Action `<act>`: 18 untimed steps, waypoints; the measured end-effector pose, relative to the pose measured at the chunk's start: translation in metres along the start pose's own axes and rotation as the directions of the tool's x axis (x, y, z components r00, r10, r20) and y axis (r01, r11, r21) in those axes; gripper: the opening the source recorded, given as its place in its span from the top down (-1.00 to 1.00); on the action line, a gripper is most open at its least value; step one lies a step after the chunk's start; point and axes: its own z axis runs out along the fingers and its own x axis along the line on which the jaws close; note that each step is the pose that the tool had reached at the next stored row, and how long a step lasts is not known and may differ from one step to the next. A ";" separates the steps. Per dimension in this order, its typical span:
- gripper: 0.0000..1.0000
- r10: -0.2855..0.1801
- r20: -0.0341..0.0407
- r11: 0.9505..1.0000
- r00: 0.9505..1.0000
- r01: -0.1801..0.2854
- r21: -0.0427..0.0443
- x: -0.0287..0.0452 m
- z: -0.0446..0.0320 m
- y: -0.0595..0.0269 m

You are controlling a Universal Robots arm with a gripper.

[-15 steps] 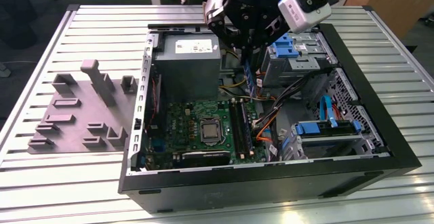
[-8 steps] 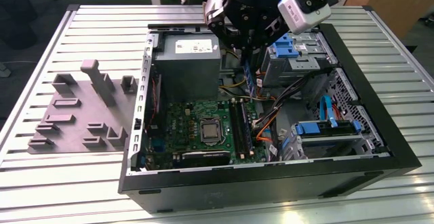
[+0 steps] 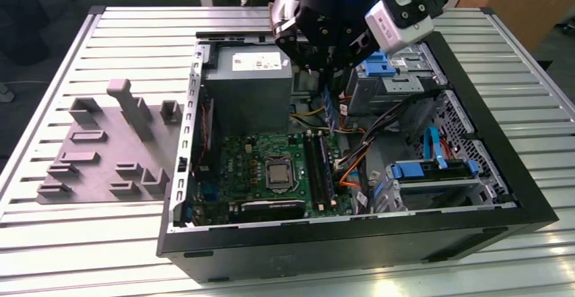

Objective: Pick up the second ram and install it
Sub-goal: 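Insert the second ram into the second slot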

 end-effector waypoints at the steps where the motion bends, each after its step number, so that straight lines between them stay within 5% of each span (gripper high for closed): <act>1: 0.73 0.000 0.000 1.000 1.000 0.000 0.000 0.0000 0.0010 0.0000; 18: 0.73 0.000 0.000 1.000 1.000 0.000 0.000 0.0003 0.0141 -0.0003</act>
